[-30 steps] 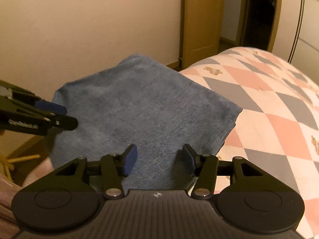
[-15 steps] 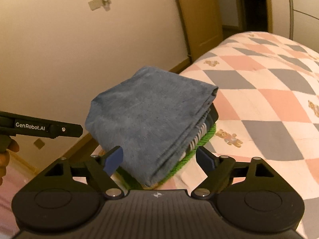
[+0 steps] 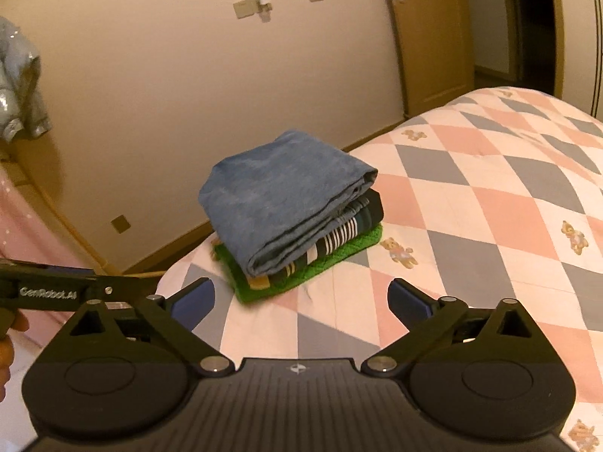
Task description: Fold clothes
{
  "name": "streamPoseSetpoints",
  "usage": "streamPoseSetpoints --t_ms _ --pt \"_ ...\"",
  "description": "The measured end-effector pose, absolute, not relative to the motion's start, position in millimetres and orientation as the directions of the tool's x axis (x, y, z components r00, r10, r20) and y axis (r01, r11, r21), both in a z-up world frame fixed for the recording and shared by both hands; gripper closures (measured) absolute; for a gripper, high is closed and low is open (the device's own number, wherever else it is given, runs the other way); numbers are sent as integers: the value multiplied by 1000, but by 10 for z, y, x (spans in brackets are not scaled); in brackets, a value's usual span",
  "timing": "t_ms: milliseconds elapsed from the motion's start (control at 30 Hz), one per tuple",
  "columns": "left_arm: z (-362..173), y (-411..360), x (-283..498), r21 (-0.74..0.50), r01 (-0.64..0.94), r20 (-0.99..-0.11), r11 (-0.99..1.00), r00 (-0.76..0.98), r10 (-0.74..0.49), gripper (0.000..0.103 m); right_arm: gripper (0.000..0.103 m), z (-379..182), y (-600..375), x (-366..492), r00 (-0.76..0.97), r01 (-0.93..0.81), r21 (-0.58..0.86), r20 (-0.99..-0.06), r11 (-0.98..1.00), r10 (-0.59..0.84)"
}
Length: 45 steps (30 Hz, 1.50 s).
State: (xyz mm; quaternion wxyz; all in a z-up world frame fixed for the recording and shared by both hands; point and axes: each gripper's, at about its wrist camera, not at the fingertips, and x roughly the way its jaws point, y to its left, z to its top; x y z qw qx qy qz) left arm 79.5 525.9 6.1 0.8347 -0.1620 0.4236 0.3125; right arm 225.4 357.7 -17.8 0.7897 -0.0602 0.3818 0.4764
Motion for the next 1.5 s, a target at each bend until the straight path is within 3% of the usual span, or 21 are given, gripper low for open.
streamPoseSetpoints --t_ms 167,300,467,500,867,1500 --pt "190 4941 628 8 -703 -789 711 432 437 31 2 -62 3394 2178 231 -823 262 -657 504 718" --pt "258 4779 515 26 -733 -767 679 422 484 17 2 10 3346 2127 229 -839 237 -661 489 714" --pt "274 4628 413 51 -756 -753 653 400 523 7 0 49 3373 2063 276 -844 174 -671 508 688" --pt "273 4615 391 47 -764 -749 644 400 529 0 0 49 3378 2052 290 -841 165 -667 516 686" --pt "213 4525 233 9 -804 -724 594 405 558 1 0 -33 3275 2110 279 -807 219 -678 548 681" --pt "-155 4597 356 -6 -800 -783 600 377 495 1 0 -253 3360 2145 227 -808 225 -733 544 641"
